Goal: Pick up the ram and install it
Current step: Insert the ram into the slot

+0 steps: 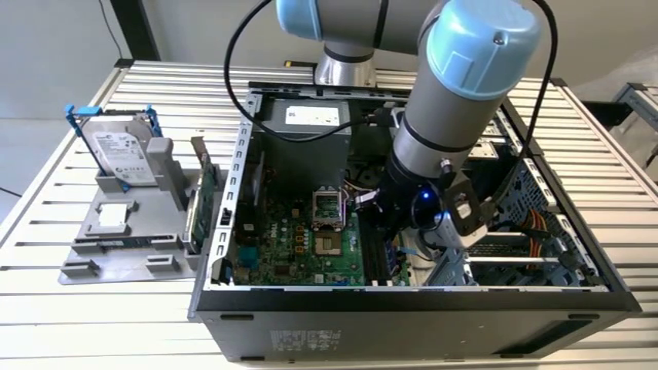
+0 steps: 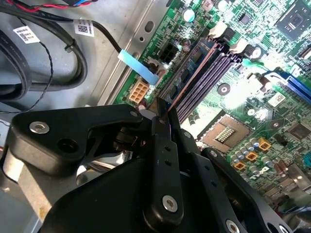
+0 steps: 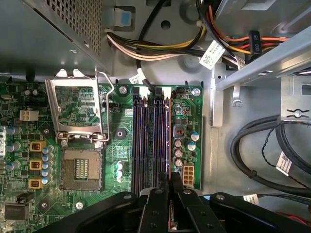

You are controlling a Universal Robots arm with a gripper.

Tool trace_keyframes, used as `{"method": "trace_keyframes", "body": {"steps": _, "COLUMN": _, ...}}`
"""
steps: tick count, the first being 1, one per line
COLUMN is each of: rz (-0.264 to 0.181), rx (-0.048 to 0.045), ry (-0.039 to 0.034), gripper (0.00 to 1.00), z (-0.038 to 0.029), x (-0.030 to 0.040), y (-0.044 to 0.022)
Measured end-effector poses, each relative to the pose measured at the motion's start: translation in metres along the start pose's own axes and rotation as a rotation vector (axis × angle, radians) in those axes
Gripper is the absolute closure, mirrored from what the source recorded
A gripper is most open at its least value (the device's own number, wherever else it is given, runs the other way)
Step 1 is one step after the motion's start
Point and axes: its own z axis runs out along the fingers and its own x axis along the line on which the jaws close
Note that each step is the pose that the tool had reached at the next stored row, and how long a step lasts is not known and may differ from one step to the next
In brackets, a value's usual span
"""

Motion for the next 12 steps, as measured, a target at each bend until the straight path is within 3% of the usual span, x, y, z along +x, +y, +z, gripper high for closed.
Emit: {"method": "trace_keyframes", "body": {"steps": 12, "rz": 0.009, "rx": 0.0001, "ry": 0.0026, "gripper": 1.00, "z": 0.0044, "x": -0.0001, "y": -0.0002}}
